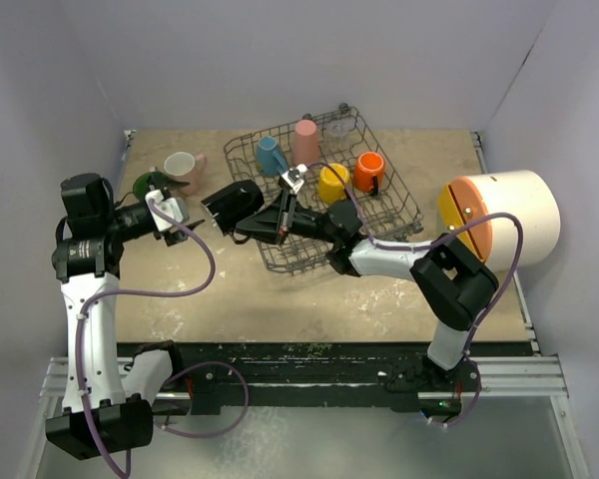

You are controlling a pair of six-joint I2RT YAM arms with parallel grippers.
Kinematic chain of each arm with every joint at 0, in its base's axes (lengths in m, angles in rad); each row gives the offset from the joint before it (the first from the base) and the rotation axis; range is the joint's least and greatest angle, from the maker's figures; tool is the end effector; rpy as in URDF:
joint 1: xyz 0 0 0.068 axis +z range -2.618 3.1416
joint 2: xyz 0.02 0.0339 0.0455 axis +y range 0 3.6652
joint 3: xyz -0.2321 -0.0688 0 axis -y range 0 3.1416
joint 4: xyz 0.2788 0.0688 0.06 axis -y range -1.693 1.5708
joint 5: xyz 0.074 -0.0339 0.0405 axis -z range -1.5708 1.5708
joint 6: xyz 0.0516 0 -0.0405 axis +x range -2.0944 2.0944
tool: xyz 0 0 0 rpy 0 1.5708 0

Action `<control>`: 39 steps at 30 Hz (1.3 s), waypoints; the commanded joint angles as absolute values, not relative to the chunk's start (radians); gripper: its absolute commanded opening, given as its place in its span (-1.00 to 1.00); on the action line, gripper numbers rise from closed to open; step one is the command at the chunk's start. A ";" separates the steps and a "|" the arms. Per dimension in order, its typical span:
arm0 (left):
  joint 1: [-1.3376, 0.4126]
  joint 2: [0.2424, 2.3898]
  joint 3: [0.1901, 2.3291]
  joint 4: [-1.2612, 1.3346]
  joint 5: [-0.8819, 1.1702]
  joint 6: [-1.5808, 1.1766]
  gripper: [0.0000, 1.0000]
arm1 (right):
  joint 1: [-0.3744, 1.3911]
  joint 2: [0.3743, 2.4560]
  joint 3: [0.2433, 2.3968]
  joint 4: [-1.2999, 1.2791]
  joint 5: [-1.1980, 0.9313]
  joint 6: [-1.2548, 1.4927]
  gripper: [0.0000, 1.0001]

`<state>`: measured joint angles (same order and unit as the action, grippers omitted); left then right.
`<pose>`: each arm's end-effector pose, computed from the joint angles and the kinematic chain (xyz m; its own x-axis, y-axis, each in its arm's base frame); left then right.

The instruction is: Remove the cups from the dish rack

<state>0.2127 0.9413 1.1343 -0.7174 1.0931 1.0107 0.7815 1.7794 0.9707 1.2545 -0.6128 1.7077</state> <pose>0.2345 0.0038 0.3645 0.2944 0.4620 -0.8366 0.7623 0.4145 0.4971 0.2693 0.3090 0.2304 -0.9775 0.1717 -0.1225 -0.1743 -0.3302 0.9277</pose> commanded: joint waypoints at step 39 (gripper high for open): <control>0.189 1.155 1.333 -0.784 0.595 0.688 -1.00 | 0.701 1.497 0.921 0.788 -0.478 1.349 1.00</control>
<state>0.1883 1.0637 1.2427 -0.6594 0.8501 0.6216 0.7753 1.6123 0.9203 1.1858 -0.5148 1.6562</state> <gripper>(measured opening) 0.107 0.998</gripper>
